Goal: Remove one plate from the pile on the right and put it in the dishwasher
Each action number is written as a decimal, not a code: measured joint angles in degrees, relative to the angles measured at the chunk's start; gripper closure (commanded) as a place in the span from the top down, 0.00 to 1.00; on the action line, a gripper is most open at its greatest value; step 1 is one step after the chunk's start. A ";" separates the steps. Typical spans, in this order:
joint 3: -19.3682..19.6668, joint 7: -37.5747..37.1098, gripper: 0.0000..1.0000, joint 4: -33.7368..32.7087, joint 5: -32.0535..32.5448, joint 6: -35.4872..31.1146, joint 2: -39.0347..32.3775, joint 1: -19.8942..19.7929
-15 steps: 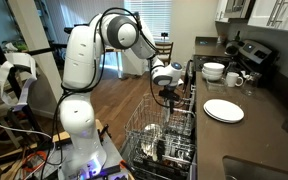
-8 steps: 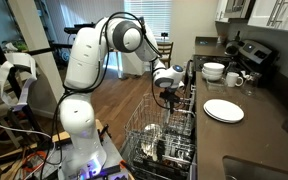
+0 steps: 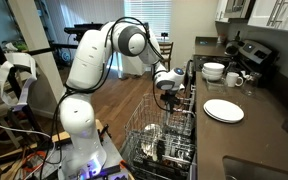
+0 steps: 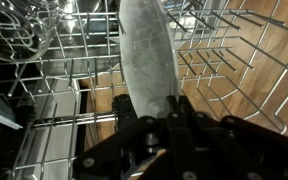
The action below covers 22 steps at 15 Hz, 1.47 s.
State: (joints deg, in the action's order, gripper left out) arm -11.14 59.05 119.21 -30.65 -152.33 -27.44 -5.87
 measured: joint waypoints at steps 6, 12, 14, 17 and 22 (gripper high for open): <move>-0.05 -2.49 0.02 -1.80 4.76 1.83 -1.42 -0.01; 0.36 -4.73 0.41 -3.53 8.96 6.12 -1.71 -0.01; 0.66 -5.48 0.53 -4.09 10.00 7.28 -1.71 -0.01; 1.05 -5.80 0.72 -4.79 11.06 8.56 -1.70 -0.01; 1.11 -5.83 0.99 -5.06 12.24 8.68 -1.29 0.06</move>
State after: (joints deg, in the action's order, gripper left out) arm -10.03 53.23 114.15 -18.42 -143.64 -28.73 -5.81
